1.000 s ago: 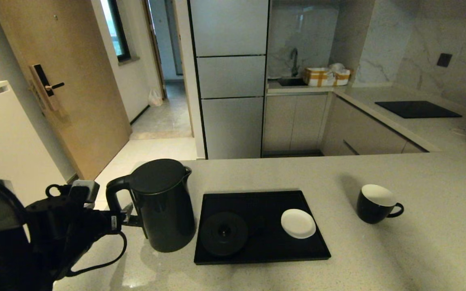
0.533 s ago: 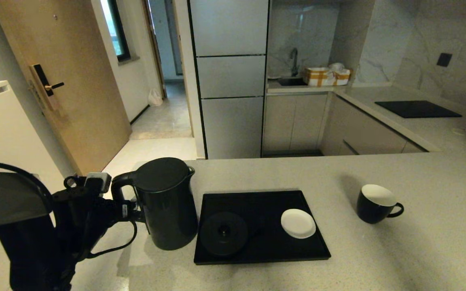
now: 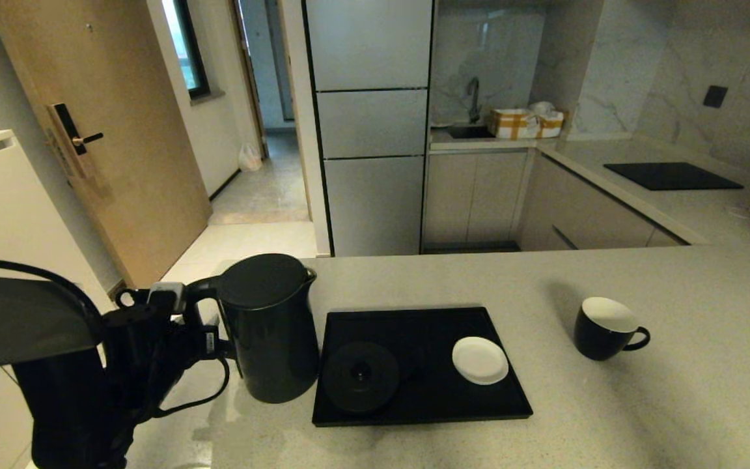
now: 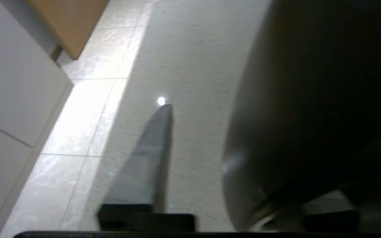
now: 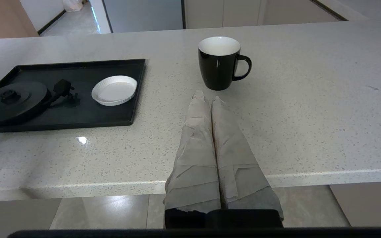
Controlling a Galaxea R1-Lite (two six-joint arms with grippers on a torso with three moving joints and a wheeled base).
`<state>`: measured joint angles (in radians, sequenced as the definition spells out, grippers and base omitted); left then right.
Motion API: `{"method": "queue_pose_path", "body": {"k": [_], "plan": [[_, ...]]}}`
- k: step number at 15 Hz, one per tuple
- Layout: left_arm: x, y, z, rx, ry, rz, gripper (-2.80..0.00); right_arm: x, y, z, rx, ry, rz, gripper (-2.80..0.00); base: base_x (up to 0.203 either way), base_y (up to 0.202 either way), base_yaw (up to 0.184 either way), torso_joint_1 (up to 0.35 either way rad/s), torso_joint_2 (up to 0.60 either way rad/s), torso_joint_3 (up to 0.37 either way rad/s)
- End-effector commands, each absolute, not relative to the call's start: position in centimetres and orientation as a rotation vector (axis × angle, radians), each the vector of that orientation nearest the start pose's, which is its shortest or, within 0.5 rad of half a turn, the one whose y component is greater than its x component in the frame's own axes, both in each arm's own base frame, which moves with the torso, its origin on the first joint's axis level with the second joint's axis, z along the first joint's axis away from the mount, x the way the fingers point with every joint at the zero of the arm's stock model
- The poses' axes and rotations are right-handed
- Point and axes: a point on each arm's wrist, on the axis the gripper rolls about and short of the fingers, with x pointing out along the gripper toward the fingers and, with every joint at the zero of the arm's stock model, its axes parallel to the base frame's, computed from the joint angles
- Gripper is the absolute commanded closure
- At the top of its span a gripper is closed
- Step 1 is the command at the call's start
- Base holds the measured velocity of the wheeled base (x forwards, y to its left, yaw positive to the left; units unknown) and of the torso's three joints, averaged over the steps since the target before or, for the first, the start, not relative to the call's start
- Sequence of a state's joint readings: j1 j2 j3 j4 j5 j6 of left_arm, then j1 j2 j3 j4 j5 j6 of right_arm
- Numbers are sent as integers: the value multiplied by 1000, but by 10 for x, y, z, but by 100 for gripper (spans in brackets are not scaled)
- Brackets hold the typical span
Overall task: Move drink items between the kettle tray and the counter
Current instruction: Return the kettle to its original position
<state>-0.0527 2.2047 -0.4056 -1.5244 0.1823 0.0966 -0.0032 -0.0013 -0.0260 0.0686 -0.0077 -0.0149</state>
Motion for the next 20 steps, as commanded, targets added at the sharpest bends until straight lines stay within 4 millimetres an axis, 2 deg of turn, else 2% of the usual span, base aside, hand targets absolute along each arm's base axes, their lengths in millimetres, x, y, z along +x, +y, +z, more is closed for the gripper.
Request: {"method": "queue_pose_path", "body": {"k": [1, 4, 10, 12, 15, 16, 19, 20], "plan": [[302, -20, 41, 133, 240, 91, 0, -25, 0, 76, -15, 43, -9, 0, 0, 0, 0, 0, 0, 0], [289, -39, 52, 131, 220, 34, 0, -25, 0, 76, -15, 43, -10, 0, 0, 0, 0, 0, 0, 0], [254, -85, 120, 20, 106, -57, 0, -25, 0, 76, -15, 43, -10, 0, 0, 0, 0, 0, 0, 0], [252, -97, 146, -51, 139, -73, 0, -25, 0, 76, -15, 43, -10, 0, 0, 0, 0, 0, 0, 0], [254, -105, 167, -124, 131, -83, 0, -25, 0, 76, -15, 43, -10, 0, 0, 0, 0, 0, 0, 0], [252, -113, 165, -121, 139, -111, 0, -25, 0, 76, -15, 43, -10, 0, 0, 0, 0, 0, 0, 0], [260, -134, 144, -102, 201, -155, 0, -25, 0, 76, -15, 43, -10, 0, 0, 0, 0, 0, 0, 0], [266, -141, 131, -92, 237, -162, 0, -25, 0, 76, -15, 43, -10, 0, 0, 0, 0, 0, 0, 0]]}}
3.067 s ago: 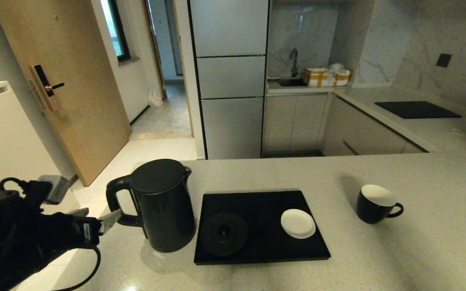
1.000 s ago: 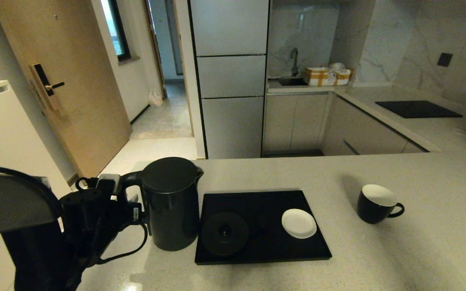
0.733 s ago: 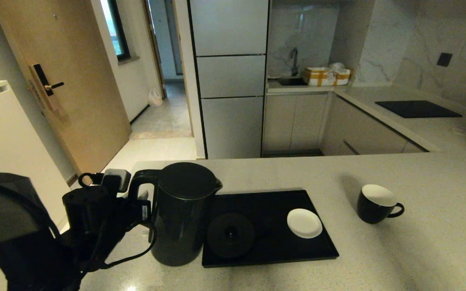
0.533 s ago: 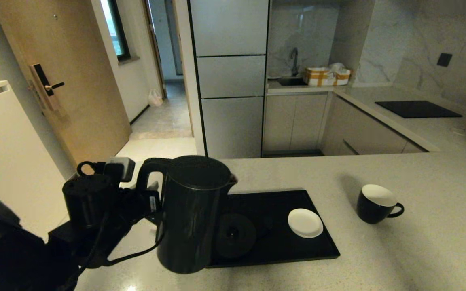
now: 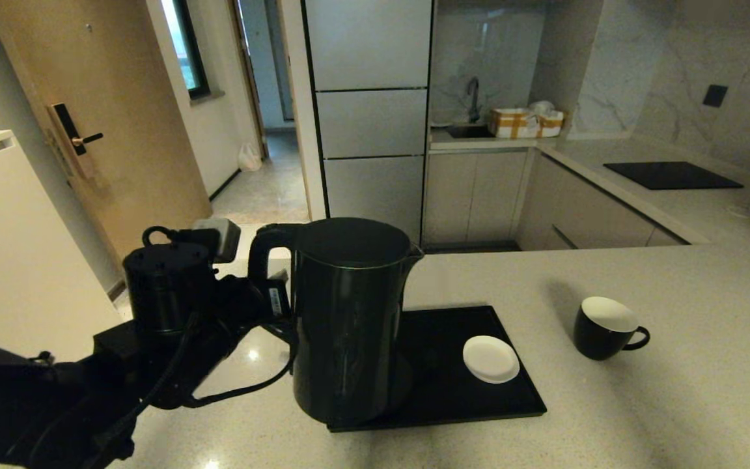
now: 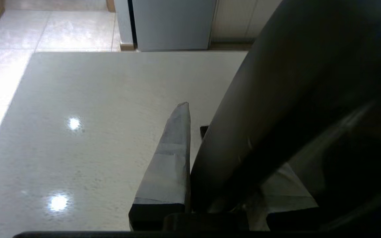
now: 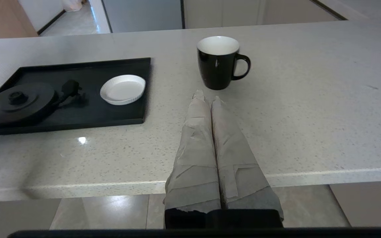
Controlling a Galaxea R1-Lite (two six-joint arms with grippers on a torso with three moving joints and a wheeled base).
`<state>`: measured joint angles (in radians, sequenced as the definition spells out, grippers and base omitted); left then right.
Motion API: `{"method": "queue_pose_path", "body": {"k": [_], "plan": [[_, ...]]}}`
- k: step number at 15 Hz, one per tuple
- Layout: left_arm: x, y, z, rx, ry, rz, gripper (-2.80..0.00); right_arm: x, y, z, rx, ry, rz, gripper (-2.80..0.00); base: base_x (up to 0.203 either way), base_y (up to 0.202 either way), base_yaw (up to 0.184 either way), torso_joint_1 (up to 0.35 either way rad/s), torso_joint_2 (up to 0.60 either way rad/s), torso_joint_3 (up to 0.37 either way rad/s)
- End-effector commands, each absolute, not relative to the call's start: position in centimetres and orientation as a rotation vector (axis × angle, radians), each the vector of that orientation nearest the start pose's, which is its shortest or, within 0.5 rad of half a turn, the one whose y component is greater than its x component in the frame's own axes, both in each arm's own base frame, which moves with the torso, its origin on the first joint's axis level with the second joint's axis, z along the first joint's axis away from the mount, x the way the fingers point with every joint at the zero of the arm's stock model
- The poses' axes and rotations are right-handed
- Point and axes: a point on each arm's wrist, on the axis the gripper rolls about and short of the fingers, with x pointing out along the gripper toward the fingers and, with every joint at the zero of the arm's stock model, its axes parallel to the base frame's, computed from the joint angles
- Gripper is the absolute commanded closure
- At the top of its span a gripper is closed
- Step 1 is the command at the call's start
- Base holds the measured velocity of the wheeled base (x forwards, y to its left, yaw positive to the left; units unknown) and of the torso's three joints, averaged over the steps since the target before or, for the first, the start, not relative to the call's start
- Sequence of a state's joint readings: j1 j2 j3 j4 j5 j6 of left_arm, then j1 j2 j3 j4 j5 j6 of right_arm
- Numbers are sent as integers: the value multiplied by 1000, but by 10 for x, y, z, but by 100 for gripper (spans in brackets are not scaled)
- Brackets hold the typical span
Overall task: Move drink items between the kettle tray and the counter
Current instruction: Return the kettle to its original position
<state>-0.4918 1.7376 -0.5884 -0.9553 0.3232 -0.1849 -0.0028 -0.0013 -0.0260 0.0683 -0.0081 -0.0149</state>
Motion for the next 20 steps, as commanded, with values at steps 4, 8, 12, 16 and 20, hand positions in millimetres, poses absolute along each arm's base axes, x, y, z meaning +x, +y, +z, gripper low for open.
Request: {"method": "queue_pose_path", "body": {"k": [4, 8, 12, 16, 20], "plan": [[282, -167, 84, -49, 327, -196, 0, -25, 0, 76, -15, 43, -10, 0, 0, 0, 0, 0, 0, 0], [299, -179, 51, -10, 354, -198, 0, -25, 0, 76, -15, 43, -9, 0, 0, 0, 0, 0, 0, 0], [313, -180, 36, 12, 369, -181, 0, -25, 0, 76, -15, 43, -11, 0, 0, 0, 0, 0, 0, 0], [320, -174, 45, 42, 334, -166, 0, -25, 0, 76, -15, 43, -10, 0, 0, 0, 0, 0, 0, 0], [323, -172, 54, 99, 289, -172, 0, -25, 0, 76, -15, 43, -10, 0, 0, 0, 0, 0, 0, 0]]}}
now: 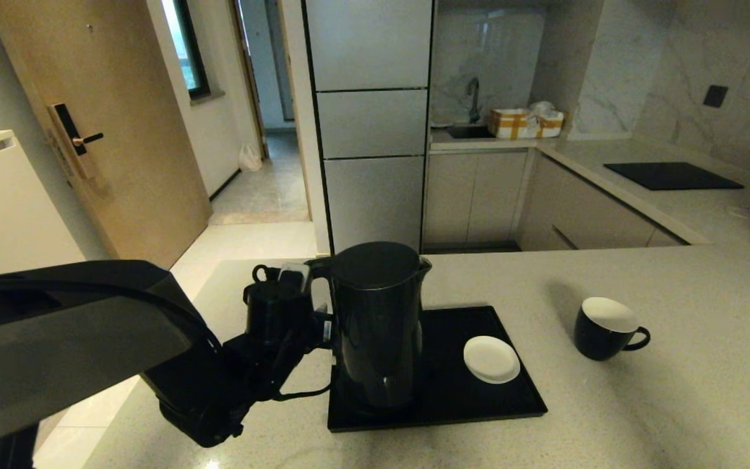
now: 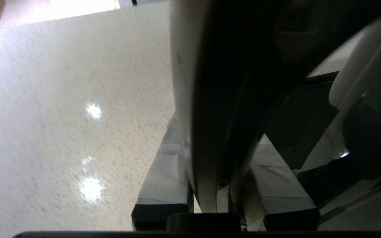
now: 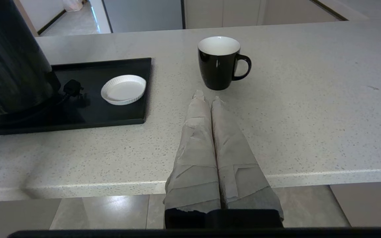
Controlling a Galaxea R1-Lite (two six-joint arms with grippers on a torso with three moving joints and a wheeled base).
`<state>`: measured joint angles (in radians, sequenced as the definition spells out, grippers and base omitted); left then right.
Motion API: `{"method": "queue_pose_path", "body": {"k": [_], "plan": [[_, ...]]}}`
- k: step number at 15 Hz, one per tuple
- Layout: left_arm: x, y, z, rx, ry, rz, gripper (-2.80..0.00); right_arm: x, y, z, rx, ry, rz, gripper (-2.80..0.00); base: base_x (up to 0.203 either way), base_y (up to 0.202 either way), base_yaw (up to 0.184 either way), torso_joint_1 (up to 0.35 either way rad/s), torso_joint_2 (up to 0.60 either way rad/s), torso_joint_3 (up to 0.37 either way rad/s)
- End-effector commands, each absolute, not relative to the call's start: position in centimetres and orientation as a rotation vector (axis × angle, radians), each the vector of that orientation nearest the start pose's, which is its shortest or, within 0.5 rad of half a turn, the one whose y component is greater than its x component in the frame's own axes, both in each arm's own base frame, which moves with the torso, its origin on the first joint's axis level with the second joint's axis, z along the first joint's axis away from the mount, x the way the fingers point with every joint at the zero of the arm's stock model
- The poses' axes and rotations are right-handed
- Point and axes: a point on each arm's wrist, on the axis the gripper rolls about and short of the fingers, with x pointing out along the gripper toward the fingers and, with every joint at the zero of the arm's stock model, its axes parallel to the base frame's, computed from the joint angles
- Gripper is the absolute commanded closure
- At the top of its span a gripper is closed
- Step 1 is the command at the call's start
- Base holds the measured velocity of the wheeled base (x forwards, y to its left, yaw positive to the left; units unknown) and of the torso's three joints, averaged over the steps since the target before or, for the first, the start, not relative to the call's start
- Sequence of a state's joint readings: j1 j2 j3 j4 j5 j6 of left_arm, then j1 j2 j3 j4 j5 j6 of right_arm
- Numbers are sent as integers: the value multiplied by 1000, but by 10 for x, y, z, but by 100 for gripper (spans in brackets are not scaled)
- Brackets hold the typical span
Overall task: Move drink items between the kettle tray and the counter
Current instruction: Return the kettle to its original position
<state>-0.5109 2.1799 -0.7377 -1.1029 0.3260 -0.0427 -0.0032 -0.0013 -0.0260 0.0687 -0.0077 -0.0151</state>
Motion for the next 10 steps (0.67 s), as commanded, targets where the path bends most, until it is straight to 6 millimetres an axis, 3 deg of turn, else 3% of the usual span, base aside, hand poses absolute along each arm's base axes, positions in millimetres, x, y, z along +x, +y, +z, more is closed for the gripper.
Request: {"method": "queue_pose_path", "body": {"k": [1, 10], "plan": [[324, -173, 63, 114, 260, -176, 0, -25, 0, 76, -15, 43, -10, 0, 0, 0, 0, 0, 0, 0], [314, -174, 82, 111, 209, -135, 0, -25, 0, 76, -15, 43, -11, 0, 0, 0, 0, 0, 0, 0]]}}
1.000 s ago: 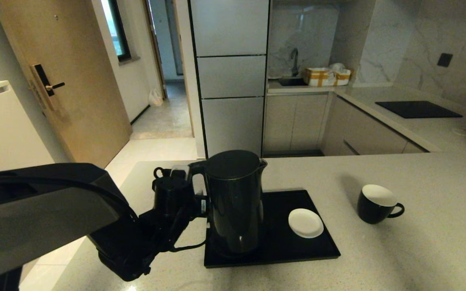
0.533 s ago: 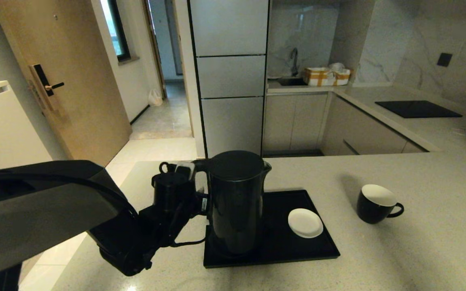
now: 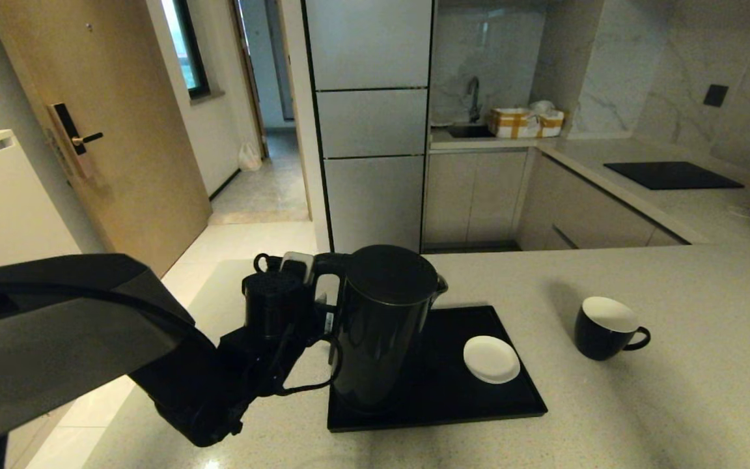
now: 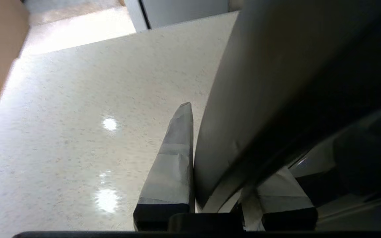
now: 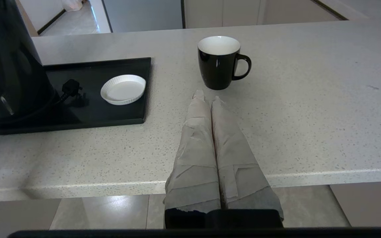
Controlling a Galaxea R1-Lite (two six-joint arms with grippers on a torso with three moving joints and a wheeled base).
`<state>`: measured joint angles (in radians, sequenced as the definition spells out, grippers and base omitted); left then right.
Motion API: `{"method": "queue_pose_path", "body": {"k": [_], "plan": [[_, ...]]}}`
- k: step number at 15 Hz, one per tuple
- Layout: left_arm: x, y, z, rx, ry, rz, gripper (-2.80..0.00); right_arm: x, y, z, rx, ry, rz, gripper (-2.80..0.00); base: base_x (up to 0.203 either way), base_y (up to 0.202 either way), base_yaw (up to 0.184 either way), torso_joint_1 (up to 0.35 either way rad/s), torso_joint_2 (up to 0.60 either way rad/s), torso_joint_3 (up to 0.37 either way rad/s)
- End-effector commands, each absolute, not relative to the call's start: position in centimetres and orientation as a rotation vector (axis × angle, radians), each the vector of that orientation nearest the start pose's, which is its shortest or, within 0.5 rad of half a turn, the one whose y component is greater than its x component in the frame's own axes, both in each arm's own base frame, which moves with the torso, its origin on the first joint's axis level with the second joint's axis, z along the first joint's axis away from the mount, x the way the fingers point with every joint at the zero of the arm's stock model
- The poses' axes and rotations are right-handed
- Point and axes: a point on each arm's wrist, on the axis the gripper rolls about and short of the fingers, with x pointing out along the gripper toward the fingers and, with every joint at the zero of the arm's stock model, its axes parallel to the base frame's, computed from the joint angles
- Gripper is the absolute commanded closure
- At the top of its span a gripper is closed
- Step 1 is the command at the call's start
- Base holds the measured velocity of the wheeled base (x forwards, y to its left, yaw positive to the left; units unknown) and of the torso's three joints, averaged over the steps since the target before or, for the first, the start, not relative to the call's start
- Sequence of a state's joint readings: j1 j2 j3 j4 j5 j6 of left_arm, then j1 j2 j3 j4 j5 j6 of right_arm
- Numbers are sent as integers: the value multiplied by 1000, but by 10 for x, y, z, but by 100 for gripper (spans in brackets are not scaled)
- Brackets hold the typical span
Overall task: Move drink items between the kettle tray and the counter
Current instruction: Return the kettle to its original position
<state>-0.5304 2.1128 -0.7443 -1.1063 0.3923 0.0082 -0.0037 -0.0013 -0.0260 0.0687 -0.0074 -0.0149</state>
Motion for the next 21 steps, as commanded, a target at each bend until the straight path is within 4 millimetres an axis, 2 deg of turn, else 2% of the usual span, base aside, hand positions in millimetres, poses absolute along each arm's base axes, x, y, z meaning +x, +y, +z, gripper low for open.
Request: {"method": "queue_pose_path", "body": {"k": [1, 3, 5, 10, 17, 21], "plan": [[313, -175, 77, 119, 224, -136, 0, -25, 0, 76, -15, 43, -12, 0, 0, 0, 0, 0, 0, 0], [308, -174, 72, 121, 243, -146, 0, -25, 0, 76, -15, 43, -10, 0, 0, 0, 0, 0, 0, 0], [305, -173, 54, 129, 302, -163, 0, -25, 0, 76, -15, 43, -10, 0, 0, 0, 0, 0, 0, 0], [304, -189, 25, 126, 329, -211, 0, -25, 0, 76, -15, 43, -10, 0, 0, 0, 0, 0, 0, 0], [301, -188, 21, 136, 334, -207, 0, -25, 0, 76, -15, 43, -10, 0, 0, 0, 0, 0, 0, 0], [300, -187, 27, 129, 317, -207, 0, -25, 0, 76, -15, 43, -10, 0, 0, 0, 0, 0, 0, 0]]}}
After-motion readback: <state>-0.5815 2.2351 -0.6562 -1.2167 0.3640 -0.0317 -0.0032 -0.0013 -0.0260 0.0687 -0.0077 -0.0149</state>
